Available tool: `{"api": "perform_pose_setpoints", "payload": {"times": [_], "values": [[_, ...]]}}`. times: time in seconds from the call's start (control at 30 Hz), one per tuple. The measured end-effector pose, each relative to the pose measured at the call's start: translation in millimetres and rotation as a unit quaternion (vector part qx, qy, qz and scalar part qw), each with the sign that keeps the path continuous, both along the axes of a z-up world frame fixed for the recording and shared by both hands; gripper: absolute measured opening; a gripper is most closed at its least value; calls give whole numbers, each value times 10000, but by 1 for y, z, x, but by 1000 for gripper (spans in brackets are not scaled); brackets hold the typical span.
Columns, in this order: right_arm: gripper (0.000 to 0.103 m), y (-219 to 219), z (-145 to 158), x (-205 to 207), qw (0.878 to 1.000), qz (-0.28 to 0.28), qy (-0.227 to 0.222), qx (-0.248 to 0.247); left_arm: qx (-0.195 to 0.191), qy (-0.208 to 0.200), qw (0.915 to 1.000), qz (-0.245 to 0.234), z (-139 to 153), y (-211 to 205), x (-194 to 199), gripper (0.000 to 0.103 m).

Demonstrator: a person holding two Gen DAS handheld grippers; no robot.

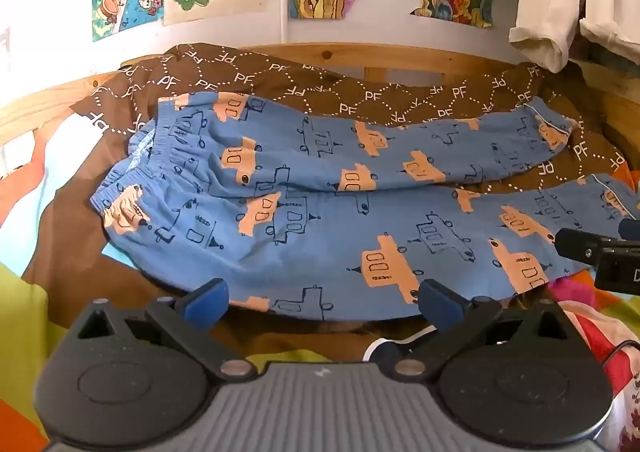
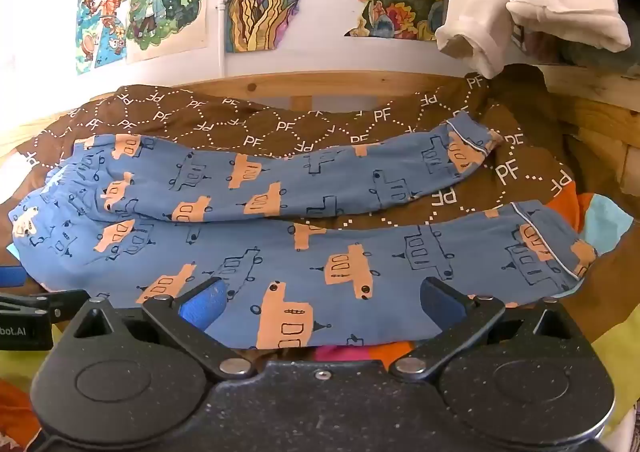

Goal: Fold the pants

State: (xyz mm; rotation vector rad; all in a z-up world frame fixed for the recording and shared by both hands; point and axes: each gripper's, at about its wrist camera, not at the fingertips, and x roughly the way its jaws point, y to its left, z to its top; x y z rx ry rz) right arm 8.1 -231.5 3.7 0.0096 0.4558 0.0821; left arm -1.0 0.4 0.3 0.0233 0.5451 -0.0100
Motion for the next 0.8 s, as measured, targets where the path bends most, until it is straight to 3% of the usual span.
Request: {"api": "perform_pose_setpoints", "payload": {"times": [0.8], "values": [[102,0,-4,5,9998,-52,161,-49,15,192,9998,-7,-8,1,1,103]]}}
